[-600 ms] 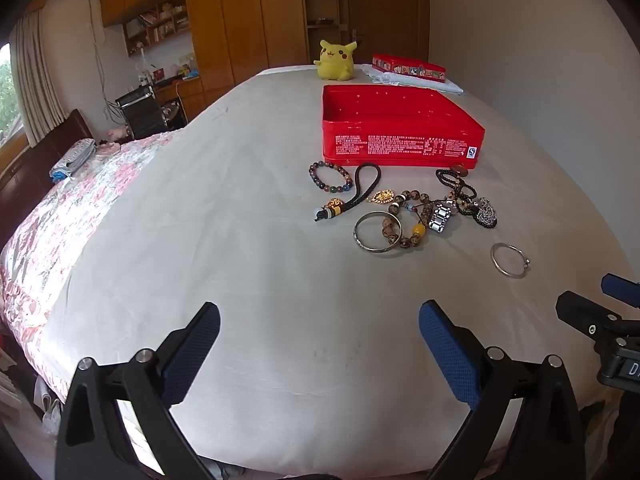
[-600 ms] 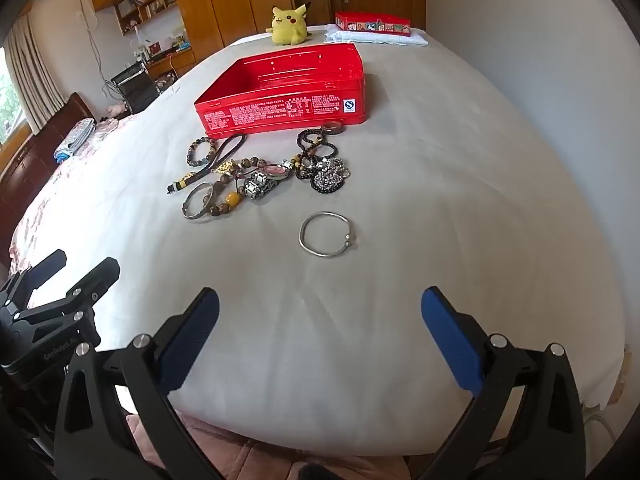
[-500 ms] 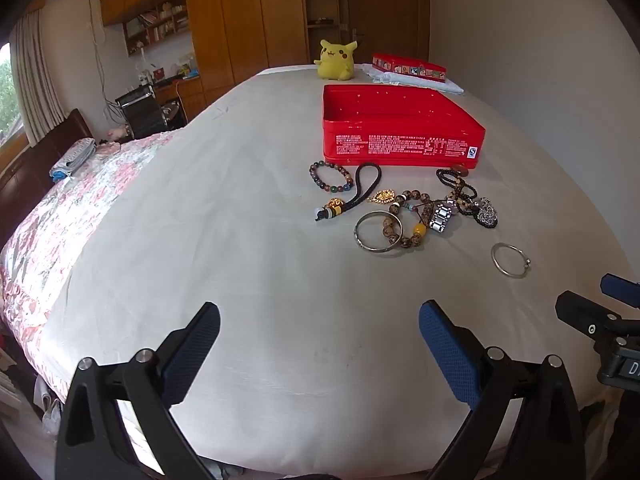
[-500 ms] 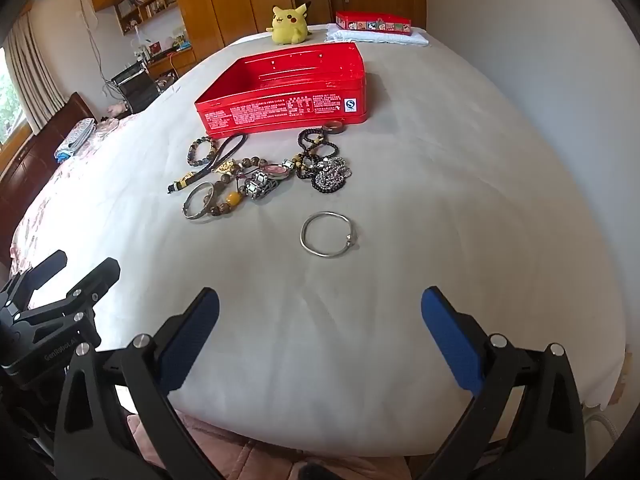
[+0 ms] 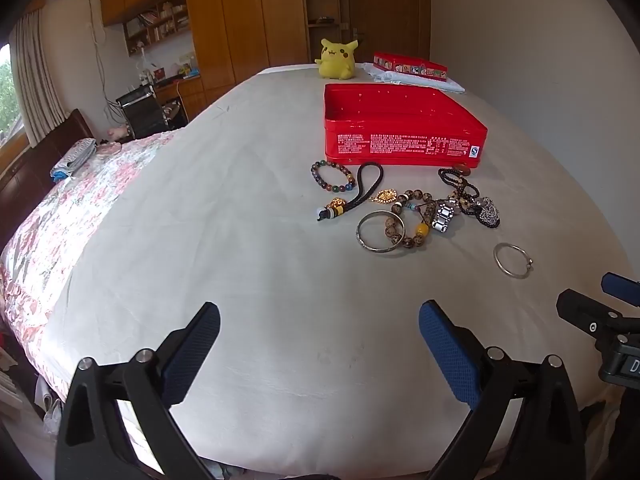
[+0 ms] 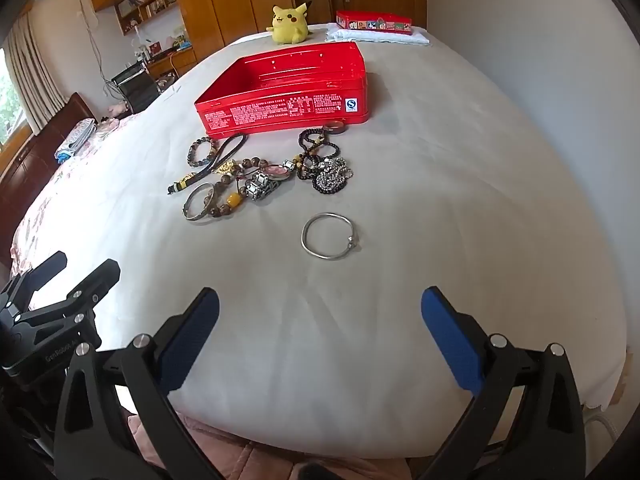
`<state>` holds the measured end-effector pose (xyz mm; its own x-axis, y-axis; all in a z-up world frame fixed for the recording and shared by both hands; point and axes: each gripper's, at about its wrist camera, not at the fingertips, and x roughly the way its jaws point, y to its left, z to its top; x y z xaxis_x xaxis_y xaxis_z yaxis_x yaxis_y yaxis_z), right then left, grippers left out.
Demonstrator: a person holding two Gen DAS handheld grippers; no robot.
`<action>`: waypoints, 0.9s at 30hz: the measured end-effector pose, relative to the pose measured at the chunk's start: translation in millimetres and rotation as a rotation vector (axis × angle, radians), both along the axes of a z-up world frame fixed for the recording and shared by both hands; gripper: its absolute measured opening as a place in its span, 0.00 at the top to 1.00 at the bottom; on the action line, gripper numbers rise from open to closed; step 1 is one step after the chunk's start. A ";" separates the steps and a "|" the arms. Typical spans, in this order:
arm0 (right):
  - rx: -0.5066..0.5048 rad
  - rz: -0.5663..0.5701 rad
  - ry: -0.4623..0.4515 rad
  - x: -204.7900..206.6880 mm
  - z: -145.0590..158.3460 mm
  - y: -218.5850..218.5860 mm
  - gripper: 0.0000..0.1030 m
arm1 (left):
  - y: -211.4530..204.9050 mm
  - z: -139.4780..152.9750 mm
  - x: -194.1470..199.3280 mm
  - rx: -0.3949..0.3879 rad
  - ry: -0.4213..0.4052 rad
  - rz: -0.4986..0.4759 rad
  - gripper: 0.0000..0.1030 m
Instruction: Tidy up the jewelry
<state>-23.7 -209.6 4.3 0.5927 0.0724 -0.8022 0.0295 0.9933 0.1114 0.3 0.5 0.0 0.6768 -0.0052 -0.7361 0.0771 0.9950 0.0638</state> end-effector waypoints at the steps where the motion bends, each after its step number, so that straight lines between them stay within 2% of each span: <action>1: 0.001 0.000 0.002 0.4 0.0 -0.1 0.03 | -0.2 -0.1 0.0 0.000 0.001 0.000 0.04; 27: 0.005 0.001 0.003 0.3 0.1 -2.1 0.03 | -0.1 0.2 -0.3 0.001 0.002 0.001 0.04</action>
